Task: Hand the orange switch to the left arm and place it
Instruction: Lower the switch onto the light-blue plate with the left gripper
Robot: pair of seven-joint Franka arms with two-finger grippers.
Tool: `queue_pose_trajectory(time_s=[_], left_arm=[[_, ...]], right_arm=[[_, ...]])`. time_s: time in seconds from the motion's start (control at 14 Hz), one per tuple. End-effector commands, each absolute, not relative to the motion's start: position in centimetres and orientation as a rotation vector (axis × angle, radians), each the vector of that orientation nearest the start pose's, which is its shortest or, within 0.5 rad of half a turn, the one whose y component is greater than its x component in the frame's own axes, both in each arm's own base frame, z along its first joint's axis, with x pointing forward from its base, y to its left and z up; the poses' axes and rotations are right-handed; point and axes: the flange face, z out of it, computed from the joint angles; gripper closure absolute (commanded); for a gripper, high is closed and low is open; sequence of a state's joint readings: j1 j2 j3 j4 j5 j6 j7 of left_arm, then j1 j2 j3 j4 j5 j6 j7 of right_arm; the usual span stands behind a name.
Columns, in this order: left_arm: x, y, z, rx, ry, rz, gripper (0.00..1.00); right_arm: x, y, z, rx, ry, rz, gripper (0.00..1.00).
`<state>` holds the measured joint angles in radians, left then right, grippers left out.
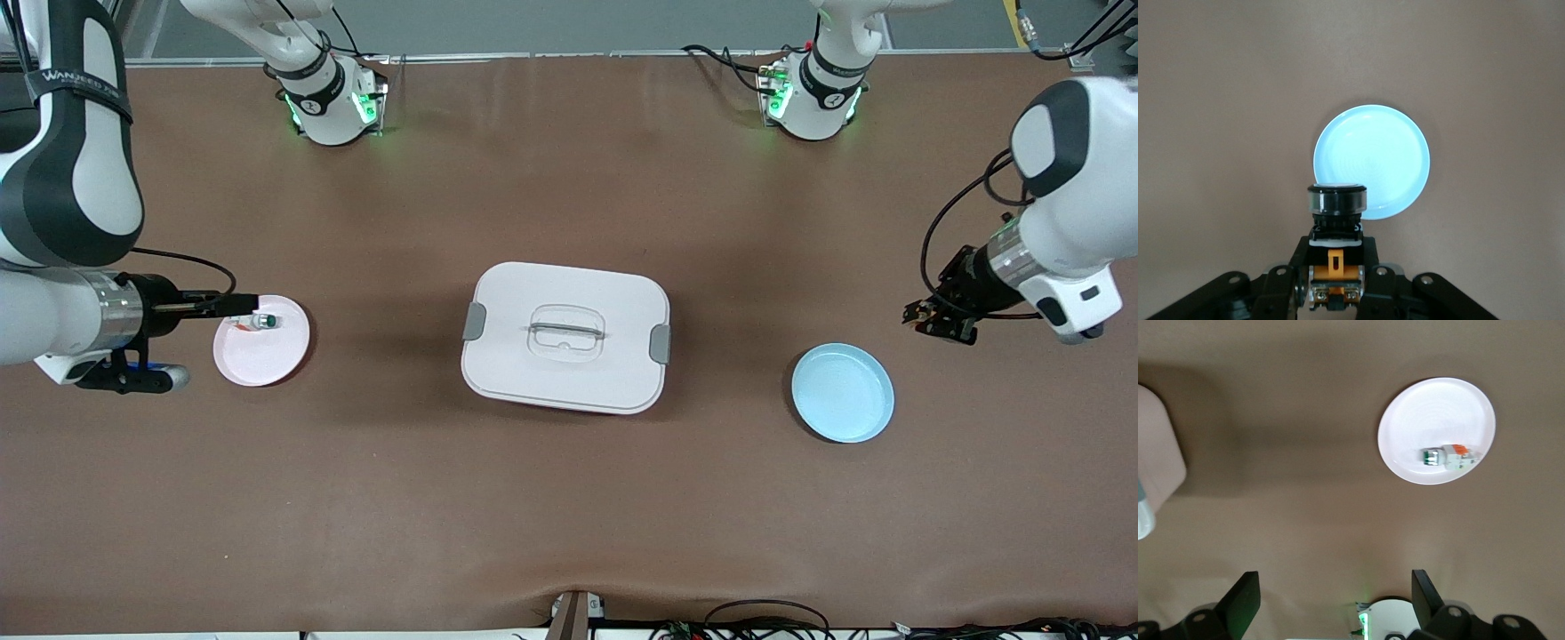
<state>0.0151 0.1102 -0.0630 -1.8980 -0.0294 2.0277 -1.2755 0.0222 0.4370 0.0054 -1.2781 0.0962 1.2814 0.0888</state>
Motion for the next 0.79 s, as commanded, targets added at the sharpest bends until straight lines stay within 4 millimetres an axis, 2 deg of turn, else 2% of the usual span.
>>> queue_pose_trajectory(time_s=[0.0, 0.29, 0.72], left_arm=[[59.7, -2.7, 40.8, -2.507, -1.909, -0.010, 1.00], [61.5, -3.1, 34.7, -2.387, -1.993, -0.080, 1.00], [62.5, -4.1, 28.7, -2.401, -1.988, -0.062, 1.00]], right_arm=[[62.7, 2.3, 48.8, -3.063, 0.051, 0.696, 0.00], [62.6, 1.4, 49.0, -3.135, 0.058, 0.719, 0.00], [62.5, 0.6, 48.2, -3.166, 0.068, 0.771, 0.00]])
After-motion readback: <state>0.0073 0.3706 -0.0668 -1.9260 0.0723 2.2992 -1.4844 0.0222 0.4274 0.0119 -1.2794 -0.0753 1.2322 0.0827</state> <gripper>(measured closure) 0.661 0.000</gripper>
